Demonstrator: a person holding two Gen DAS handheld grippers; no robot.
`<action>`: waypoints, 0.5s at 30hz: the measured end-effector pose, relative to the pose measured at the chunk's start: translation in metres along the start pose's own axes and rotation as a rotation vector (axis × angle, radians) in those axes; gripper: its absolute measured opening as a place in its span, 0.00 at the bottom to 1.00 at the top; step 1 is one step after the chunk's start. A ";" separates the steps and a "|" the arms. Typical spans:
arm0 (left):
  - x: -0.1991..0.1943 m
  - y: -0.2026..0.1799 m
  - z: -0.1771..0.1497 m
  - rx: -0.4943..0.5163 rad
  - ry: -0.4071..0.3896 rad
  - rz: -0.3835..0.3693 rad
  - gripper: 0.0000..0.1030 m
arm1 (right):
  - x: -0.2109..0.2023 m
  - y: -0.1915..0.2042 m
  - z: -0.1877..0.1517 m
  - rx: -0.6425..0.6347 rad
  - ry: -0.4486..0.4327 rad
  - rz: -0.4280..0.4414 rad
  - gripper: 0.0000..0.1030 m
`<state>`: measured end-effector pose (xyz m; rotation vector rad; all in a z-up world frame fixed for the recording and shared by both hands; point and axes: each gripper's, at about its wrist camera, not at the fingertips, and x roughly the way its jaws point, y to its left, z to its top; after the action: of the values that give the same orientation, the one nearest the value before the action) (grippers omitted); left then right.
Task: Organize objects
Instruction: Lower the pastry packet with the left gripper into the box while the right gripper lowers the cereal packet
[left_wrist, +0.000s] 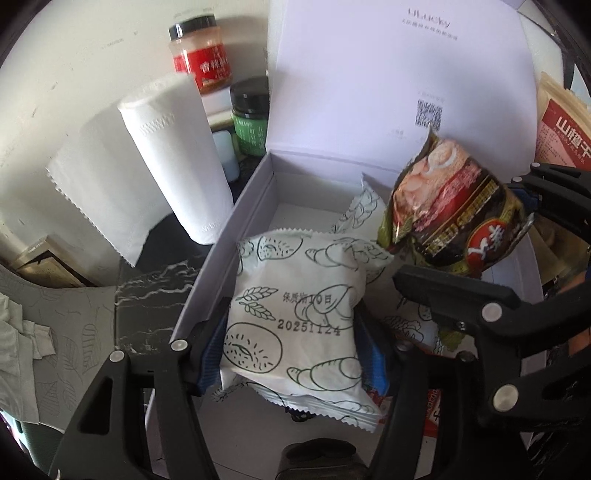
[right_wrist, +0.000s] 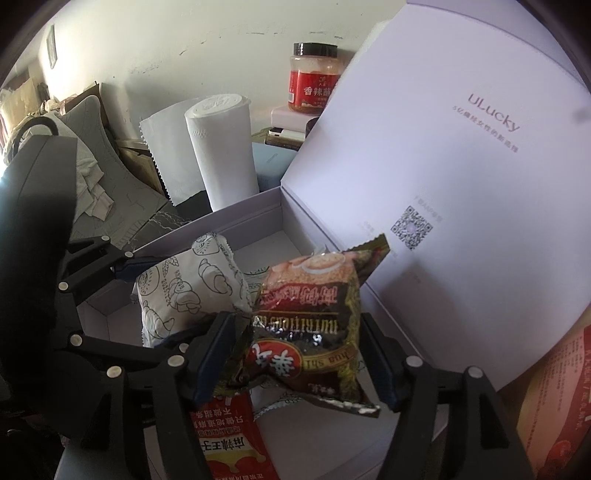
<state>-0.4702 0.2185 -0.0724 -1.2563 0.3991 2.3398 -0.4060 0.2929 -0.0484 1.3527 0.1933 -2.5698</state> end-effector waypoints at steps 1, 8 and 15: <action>-0.003 0.000 0.000 0.003 -0.009 0.004 0.60 | -0.003 0.000 0.000 0.002 -0.009 -0.008 0.70; -0.025 0.004 0.003 -0.007 -0.061 0.019 0.60 | -0.020 -0.005 0.004 0.004 -0.059 -0.042 0.78; -0.040 0.023 0.006 -0.037 -0.083 0.030 0.57 | -0.033 -0.012 0.004 0.023 -0.083 -0.069 0.78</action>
<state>-0.4671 0.1921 -0.0345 -1.1731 0.3513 2.4261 -0.3940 0.3084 -0.0187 1.2657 0.2001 -2.6867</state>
